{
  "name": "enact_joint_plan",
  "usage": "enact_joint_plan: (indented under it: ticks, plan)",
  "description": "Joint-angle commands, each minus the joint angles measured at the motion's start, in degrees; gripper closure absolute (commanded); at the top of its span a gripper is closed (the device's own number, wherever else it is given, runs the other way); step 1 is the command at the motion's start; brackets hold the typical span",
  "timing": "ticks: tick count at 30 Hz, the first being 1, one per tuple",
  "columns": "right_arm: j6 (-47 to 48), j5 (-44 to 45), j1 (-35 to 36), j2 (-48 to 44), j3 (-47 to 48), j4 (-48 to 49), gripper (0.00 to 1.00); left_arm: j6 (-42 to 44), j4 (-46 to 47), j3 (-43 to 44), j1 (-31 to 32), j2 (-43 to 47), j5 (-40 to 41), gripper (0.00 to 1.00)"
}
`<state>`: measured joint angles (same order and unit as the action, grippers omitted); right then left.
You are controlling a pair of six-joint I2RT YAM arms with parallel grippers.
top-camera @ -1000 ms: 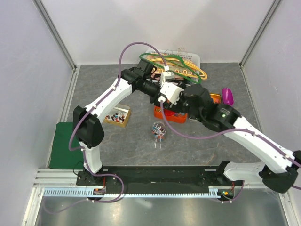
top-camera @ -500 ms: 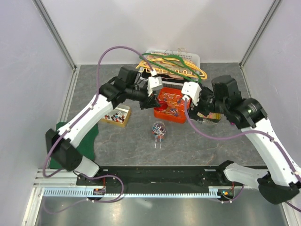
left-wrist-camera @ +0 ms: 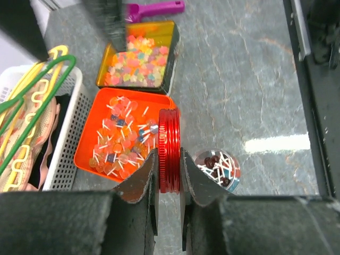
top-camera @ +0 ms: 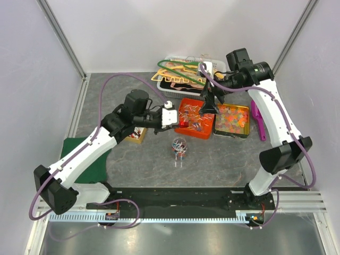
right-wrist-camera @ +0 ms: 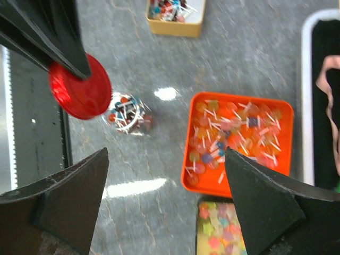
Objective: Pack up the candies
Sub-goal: Pick up the bottle lid at the center of the board.
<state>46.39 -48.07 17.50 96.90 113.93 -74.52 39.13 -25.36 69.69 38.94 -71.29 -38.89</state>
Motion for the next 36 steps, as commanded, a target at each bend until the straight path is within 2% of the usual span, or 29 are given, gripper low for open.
enact_joint_plan:
  ticks: [1, 5, 7, 8, 11, 14, 17, 21, 23, 26, 28, 31, 32, 36]
  plan:
    - [0.7, -11.2, 0.1, 2.3, 5.2, -9.1, 0.03, 6.3, 2.1, -1.7, 2.2, 1.5, 5.7, 0.98]
    - [-0.8, -15.2, 0.2, 4.2, 5.3, -9.1, 0.02, 6.9, 3.5, -1.7, 3.9, 1.5, 9.3, 0.98]
    - [-0.9, -15.3, 0.1, 4.0, 4.2, -9.0, 0.02, 6.7, 6.2, -1.9, 5.6, 1.8, 16.5, 0.98]
    - [-1.1, -13.6, 0.2, 3.9, 4.0, -9.0, 0.02, 6.7, 6.8, -1.8, 6.3, 1.9, 23.7, 0.98]
    - [-2.9, -9.1, 0.2, 3.8, 4.9, -9.1, 0.02, 7.7, 7.0, -0.6, 7.4, 2.5, 36.1, 0.98]
    - [-2.4, -3.7, 0.0, 2.0, 3.6, -9.0, 0.02, 11.3, 6.7, -1.5, 7.4, 4.7, 45.3, 0.98]
    - [-2.5, -1.0, 0.0, 0.6, 4.2, -9.0, 0.02, 15.2, 6.1, -1.8, 7.3, 7.5, 50.5, 0.98]
    - [-2.6, 0.6, 0.1, -0.6, 6.1, -9.1, 0.02, 19.8, 6.1, -0.8, 7.7, 11.8, 50.0, 0.98]
    - [-2.0, 1.8, 0.2, -1.5, 7.4, -9.1, 0.02, 24.7, 6.1, -0.8, 8.7, 12.8, 51.5, 0.98]
    - [-0.3, 4.1, 0.4, -3.6, 8.7, -9.1, 0.02, 34.0, 7.4, -5.1, 10.7, 16.3, 49.3, 0.98]
    - [1.9, 5.2, 1.0, -5.5, 8.8, -9.1, 0.02, 42.4, 11.7, -11.3, 12.1, 20.4, 46.5, 0.98]
    - [4.3, 8.6, 3.4, -7.9, 6.4, -9.1, 0.02, 50.5, 18.3, -19.2, 12.7, 23.5, 39.6, 0.98]
    - [5.5, 9.5, 4.1, -8.4, 5.6, -9.1, 0.02, 51.6, 19.9, -20.5, 12.9, 24.2, 36.9, 0.98]
    - [7.5, 11.2, 7.9, -9.8, 1.9, -9.1, 0.02, 53.9, 27.6, -23.9, 16.3, 22.3, 34.3, 0.98]
